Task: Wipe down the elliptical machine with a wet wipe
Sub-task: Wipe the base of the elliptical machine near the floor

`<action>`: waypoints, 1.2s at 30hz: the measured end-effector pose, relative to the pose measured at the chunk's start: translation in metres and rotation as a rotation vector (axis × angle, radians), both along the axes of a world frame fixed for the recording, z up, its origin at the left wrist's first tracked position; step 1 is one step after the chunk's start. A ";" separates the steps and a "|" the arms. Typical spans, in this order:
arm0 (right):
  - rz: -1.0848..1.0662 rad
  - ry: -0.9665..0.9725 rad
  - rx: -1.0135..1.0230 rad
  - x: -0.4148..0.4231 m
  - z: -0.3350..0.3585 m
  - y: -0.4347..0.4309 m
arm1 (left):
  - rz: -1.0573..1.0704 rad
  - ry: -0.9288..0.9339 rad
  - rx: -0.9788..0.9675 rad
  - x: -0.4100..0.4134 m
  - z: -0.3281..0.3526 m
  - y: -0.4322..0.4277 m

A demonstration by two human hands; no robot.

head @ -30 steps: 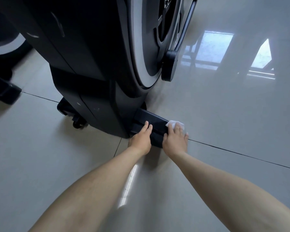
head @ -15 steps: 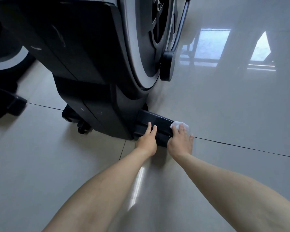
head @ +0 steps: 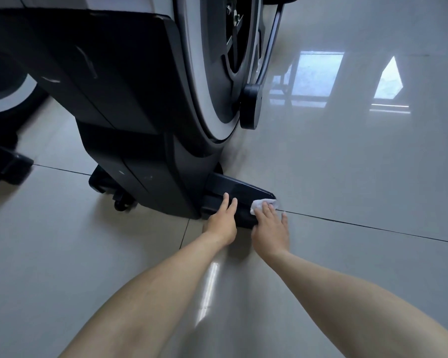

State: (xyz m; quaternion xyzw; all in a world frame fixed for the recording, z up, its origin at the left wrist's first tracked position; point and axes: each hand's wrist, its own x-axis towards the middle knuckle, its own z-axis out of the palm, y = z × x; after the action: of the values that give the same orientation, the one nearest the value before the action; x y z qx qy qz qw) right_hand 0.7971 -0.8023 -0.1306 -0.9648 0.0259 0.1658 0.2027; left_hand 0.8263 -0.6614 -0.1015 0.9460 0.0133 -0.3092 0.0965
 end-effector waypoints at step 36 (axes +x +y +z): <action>0.293 0.004 -0.032 -0.021 -0.008 0.010 | -0.018 -0.092 -0.069 -0.014 -0.009 0.005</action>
State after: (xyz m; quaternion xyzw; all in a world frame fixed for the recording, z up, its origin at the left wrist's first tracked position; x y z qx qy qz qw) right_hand 0.7757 -0.7922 -0.1387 -0.9610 -0.1123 0.1949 0.1608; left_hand 0.8127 -0.6568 -0.1104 0.9553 -0.0104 -0.2668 0.1268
